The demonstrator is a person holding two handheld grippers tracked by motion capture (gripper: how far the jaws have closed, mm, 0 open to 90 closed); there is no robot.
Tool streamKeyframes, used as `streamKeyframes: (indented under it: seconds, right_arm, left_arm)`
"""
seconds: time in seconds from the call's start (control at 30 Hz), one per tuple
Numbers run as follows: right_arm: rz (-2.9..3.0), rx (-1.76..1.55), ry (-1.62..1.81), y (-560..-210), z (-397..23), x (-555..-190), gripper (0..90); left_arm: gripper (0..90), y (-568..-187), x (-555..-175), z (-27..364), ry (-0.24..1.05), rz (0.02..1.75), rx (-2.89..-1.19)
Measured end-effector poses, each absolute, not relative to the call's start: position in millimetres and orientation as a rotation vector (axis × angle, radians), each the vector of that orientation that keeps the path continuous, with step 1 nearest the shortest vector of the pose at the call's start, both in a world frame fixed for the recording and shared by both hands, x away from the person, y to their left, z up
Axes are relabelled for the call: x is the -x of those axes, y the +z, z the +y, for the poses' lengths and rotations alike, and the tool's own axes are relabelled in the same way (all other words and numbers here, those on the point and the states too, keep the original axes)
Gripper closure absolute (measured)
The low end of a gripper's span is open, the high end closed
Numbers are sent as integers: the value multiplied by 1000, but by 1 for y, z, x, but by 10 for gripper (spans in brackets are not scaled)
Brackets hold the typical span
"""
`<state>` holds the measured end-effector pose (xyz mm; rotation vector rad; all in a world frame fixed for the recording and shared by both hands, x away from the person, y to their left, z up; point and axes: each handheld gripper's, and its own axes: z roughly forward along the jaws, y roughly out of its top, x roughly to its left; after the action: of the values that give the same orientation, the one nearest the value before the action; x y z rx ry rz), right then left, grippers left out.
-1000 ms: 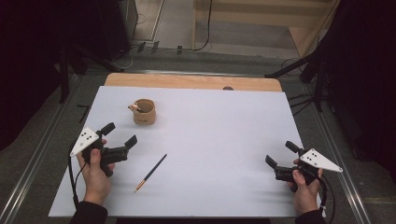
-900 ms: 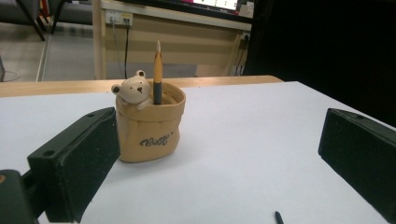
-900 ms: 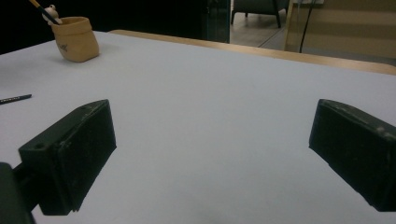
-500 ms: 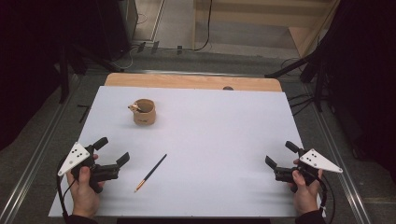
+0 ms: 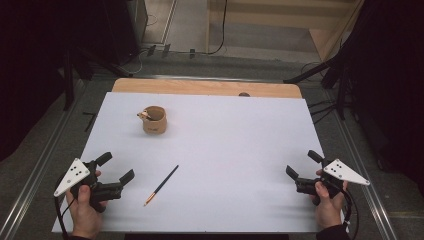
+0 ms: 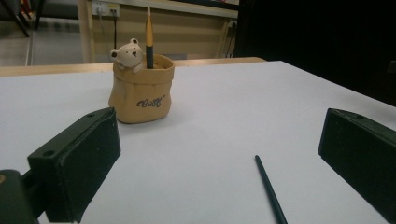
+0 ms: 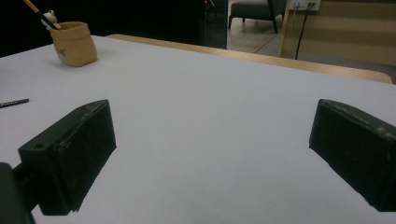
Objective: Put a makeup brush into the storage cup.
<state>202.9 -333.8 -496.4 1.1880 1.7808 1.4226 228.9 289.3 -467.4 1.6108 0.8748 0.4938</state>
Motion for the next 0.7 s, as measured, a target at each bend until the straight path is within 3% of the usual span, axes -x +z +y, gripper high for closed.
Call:
streamKeyframes:
  seconds: [0.7]
  right_arm:
    - [1782, -1186, 1426, -497, -334, -204, 8]
  left_arm:
    - [0, -468, -219, 295, 471, 870, -1613]
